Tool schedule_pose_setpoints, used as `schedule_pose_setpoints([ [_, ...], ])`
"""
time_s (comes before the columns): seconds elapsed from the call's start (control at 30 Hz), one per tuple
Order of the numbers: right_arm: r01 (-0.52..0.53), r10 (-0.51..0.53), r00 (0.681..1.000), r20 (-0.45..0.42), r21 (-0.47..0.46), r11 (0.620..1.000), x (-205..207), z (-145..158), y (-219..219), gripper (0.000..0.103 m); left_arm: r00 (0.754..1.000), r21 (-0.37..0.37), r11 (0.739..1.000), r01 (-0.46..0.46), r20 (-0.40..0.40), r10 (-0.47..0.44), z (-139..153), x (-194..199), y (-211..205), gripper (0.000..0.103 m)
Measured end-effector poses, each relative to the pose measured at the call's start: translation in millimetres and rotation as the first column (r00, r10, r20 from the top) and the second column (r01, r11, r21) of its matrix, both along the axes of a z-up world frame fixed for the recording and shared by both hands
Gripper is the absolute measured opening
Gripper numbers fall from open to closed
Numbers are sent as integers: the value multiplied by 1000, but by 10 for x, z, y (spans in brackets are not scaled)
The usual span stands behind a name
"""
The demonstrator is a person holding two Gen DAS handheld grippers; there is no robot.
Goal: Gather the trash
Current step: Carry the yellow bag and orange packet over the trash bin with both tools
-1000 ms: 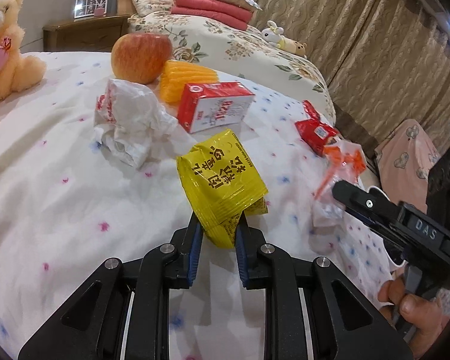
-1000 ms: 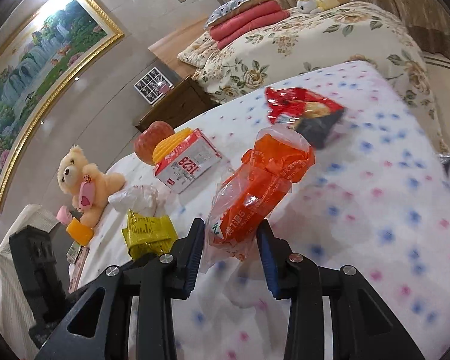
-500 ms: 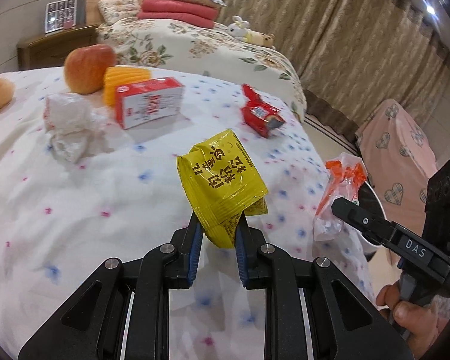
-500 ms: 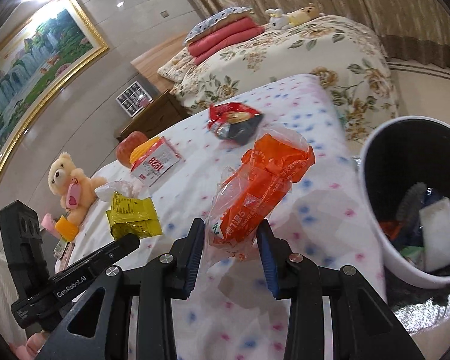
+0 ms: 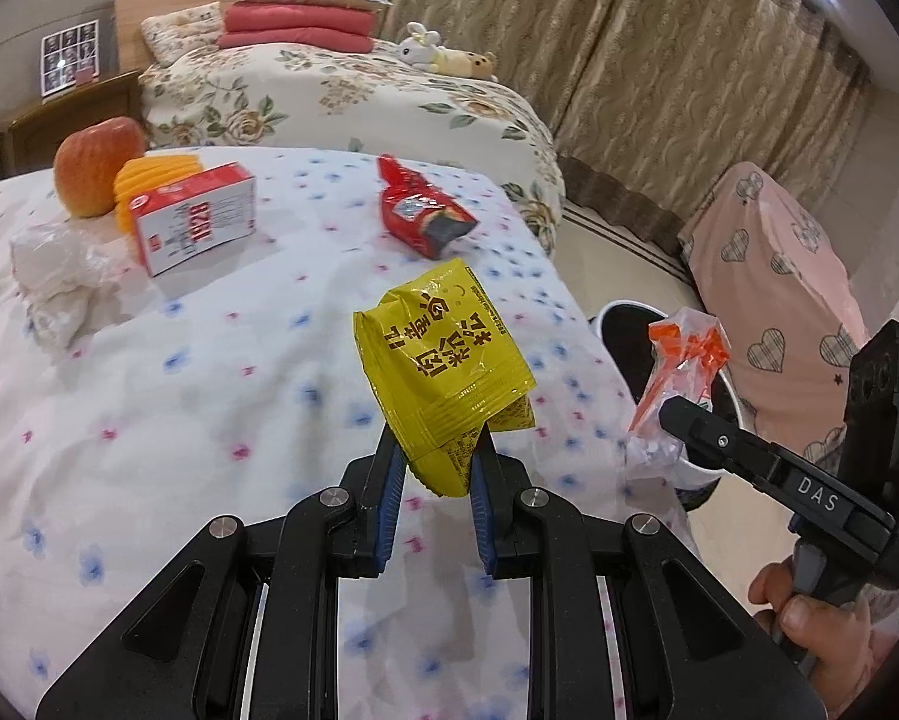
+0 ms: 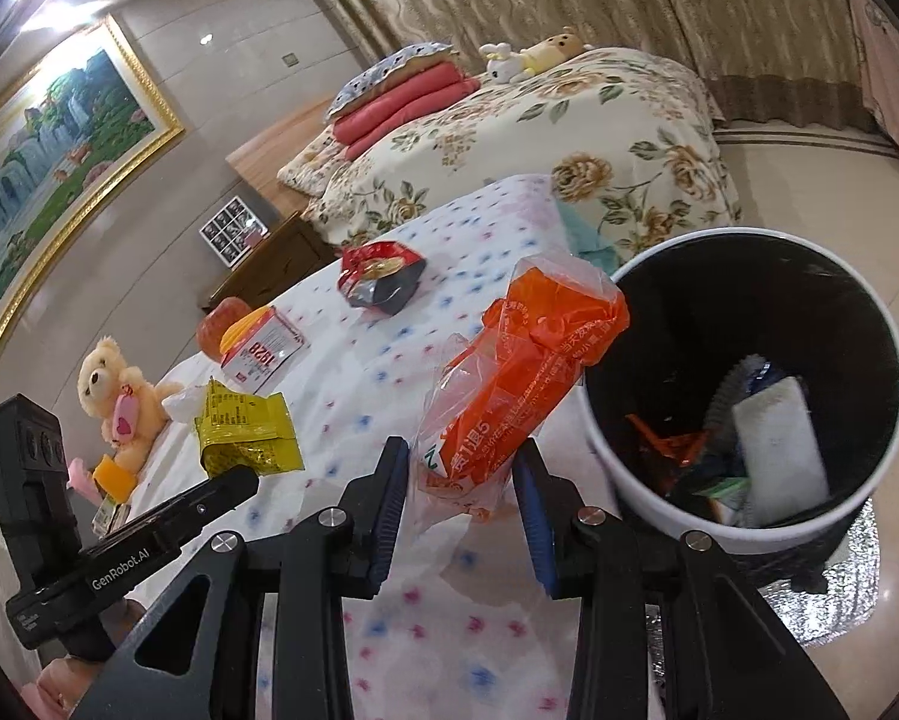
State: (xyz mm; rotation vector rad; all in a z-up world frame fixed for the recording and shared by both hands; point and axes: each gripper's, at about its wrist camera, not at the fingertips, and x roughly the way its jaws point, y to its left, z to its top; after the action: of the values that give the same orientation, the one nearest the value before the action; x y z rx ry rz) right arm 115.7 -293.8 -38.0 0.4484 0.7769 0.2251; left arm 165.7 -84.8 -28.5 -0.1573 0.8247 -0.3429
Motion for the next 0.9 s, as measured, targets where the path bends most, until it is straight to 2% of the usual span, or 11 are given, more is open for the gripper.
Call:
schedule_pose_setpoints([
  [0.53, 112, -112, 994, 4, -9, 994, -194, -13, -581, 37, 994, 20, 994, 110, 18, -111, 101, 24, -592, 19],
  [0.9, 147, -147, 989, 2, -9, 989, -248, -34, -775, 37, 987, 32, 986, 161, 23, -162, 127, 44, -878, 19],
])
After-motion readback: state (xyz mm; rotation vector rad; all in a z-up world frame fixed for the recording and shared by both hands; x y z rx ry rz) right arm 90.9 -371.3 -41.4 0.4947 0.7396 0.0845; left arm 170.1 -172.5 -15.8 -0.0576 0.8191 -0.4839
